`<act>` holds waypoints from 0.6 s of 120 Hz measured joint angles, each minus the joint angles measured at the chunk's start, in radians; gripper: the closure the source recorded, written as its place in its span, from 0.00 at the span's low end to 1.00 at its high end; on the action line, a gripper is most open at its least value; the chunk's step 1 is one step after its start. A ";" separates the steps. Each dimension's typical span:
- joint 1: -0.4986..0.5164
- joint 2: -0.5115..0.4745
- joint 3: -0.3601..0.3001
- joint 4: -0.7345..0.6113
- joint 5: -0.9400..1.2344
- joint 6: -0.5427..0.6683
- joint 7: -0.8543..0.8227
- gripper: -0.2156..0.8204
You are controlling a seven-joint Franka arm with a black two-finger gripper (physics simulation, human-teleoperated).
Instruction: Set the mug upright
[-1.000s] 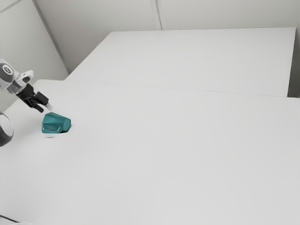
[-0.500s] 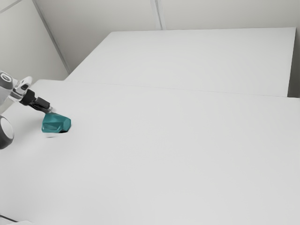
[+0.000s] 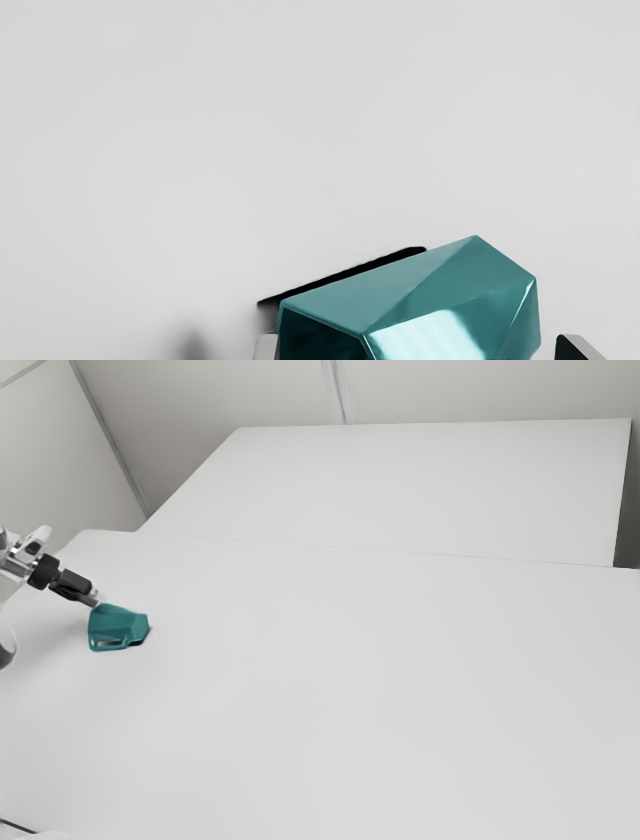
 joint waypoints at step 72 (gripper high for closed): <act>0.020 -0.072 0.026 -0.113 0.016 -0.047 -0.030 0.21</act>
